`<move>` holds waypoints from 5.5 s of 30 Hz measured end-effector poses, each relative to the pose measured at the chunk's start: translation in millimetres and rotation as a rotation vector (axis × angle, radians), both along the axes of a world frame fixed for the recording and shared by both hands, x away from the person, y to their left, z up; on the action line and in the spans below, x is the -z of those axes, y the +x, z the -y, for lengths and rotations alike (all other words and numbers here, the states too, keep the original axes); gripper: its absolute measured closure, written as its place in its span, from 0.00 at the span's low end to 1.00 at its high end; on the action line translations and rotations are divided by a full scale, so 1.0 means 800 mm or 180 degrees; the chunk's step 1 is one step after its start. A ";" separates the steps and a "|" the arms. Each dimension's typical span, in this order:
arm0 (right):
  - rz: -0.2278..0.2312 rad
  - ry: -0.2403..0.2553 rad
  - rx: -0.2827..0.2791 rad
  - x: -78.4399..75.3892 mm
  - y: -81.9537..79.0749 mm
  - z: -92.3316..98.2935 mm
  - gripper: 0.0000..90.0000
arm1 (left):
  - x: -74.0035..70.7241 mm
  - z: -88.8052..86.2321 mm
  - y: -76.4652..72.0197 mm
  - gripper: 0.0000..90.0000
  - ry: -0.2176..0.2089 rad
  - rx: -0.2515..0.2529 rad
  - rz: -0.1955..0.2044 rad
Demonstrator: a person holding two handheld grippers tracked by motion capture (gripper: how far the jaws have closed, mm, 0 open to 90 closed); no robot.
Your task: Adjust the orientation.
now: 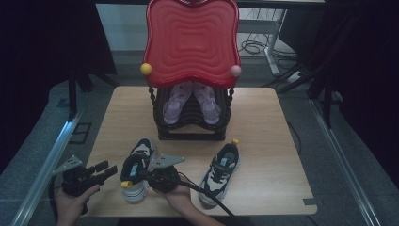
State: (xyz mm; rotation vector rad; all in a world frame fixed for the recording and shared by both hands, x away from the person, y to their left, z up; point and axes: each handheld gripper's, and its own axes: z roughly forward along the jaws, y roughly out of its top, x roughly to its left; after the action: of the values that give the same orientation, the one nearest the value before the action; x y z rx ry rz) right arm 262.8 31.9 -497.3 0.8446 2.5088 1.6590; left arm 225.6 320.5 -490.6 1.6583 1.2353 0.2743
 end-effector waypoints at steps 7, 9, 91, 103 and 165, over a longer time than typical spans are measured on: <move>0.0000 0.0062 -0.0082 0.003 -0.003 -0.013 0.99 | -0.001 -0.008 0.000 0.51 -0.0010 -0.0045 0.0017; -0.0021 0.0086 -0.0095 0.004 -0.004 -0.017 0.99 | 0.001 -0.009 0.000 0.51 -0.0009 -0.0061 0.0003; 0.0259 0.0338 0.1627 -0.027 -0.002 0.307 0.99 | 0.000 -0.011 0.015 0.51 -0.0071 -0.0152 0.0121; 0.0283 0.0329 0.1672 -0.028 0.001 0.311 0.99 | 0.000 -0.011 0.013 0.51 -0.0068 -0.0142 0.0122; 0.0183 -0.0207 0.1003 0.047 -0.077 0.282 1.00 | -0.002 -0.003 0.013 0.51 -0.0058 -0.0066 0.0080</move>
State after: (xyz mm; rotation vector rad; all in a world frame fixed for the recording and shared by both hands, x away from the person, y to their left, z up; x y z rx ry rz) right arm 200.9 -194.0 -535.0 1.1000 2.2361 1.4706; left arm 235.9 323.1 -489.3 1.6226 1.2333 0.2952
